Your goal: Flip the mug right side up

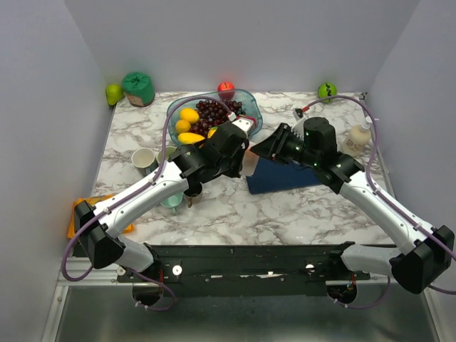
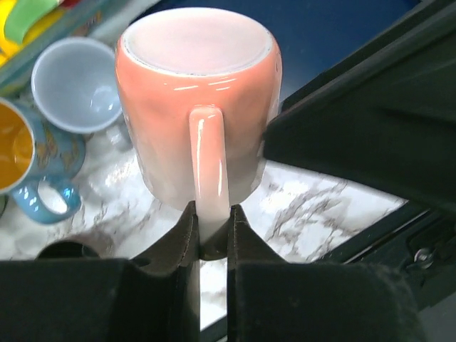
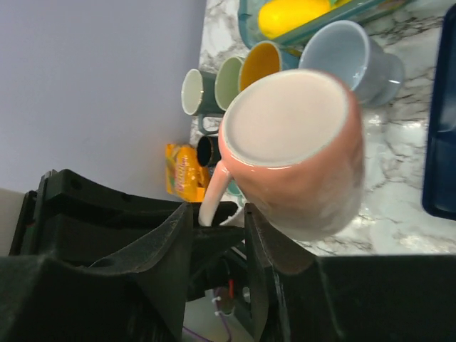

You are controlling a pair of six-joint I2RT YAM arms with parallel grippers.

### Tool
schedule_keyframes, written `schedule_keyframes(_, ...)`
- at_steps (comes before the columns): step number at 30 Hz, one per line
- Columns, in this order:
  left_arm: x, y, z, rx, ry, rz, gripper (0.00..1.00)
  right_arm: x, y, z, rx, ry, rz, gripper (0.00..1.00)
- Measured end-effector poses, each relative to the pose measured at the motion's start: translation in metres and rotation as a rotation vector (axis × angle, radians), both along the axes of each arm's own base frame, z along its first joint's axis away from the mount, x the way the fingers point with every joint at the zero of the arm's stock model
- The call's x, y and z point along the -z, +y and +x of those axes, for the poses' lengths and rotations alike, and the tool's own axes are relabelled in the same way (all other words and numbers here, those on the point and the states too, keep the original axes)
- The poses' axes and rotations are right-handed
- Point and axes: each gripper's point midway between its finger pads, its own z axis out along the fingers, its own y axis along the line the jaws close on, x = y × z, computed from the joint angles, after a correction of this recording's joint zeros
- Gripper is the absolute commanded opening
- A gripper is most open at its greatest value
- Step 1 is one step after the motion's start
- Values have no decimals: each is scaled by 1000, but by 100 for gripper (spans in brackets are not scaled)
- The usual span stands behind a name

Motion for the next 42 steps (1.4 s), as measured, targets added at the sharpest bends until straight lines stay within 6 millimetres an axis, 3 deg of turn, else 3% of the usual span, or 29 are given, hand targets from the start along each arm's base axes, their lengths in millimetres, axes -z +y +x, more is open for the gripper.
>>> schedule_keyframes(6,15,20,-23,5,96,51,0,-1,-25,-12,45,-75,-75,43)
schedule_keyframes(10,15,24,-39,26,151,42,0,8,-30,-4,66,-98,-131,34)
schedule_keyframes(14,17,25,-52,47,207,34,0,44,-23,11,41,-62,-216,13)
schedule_keyframes(20,22,26,-64,58,272,31,0,110,-1,15,-99,61,-287,1)
schedule_keyframes(24,30,31,-70,49,345,34,0,137,6,1,-168,126,-292,1)
schedule_keyframes(31,50,40,-63,-62,590,-128,0,161,3,-15,-188,171,-334,3)
schedule_keyframes(37,73,40,-54,-284,806,-356,0,171,-20,-10,-69,186,-420,31)
schedule_keyframes(42,52,26,-50,-411,877,-543,0,174,-41,-29,-52,93,-461,41)
